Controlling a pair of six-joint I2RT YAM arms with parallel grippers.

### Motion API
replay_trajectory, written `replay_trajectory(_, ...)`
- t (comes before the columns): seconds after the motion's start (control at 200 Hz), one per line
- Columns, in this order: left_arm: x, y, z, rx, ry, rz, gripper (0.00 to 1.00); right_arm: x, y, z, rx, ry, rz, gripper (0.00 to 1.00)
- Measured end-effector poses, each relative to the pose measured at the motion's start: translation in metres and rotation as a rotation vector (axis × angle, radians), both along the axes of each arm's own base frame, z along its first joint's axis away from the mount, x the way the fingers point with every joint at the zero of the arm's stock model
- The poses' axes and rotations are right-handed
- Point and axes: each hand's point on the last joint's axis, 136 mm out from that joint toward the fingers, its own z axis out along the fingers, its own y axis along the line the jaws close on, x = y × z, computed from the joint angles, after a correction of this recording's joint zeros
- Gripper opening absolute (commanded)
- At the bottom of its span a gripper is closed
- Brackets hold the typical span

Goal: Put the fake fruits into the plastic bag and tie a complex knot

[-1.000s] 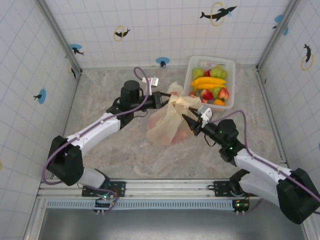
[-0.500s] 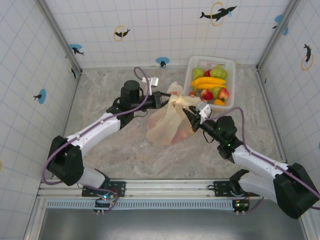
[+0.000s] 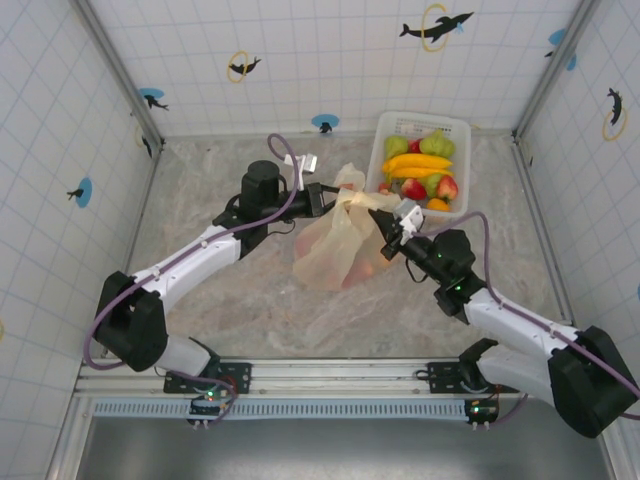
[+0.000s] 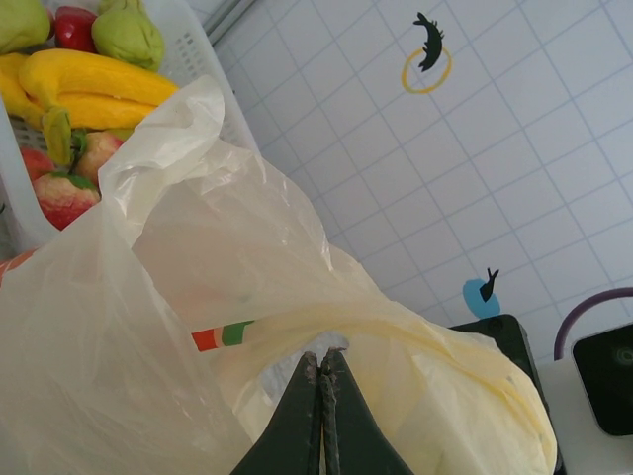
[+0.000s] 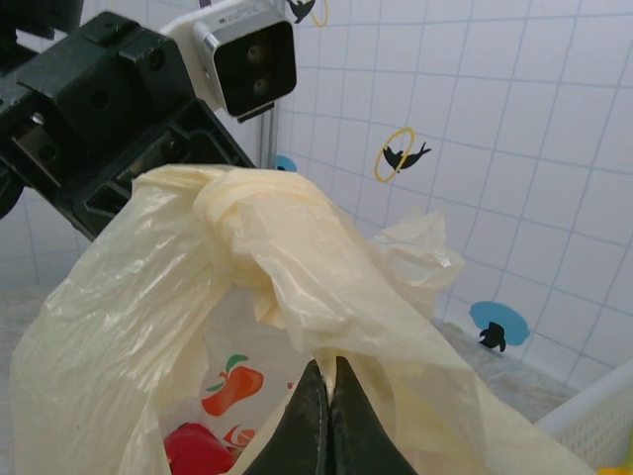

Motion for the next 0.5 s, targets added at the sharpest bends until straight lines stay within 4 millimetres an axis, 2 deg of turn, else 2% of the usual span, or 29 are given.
replay_trajectory(0.295, 0.007, 0.006, -0.001, 0.023, -0.022, 0.028, 0.0, -0.009, -0.008, 0.005, -0.005, 0.018, -0.008, 0.0)
replay_trajectory(0.5, 0.013, 0.023, 0.02, 0.008, -0.085, 0.078, 0.0, -0.025, -0.028, 0.01, -0.008, 0.063, -0.046, 0.0)
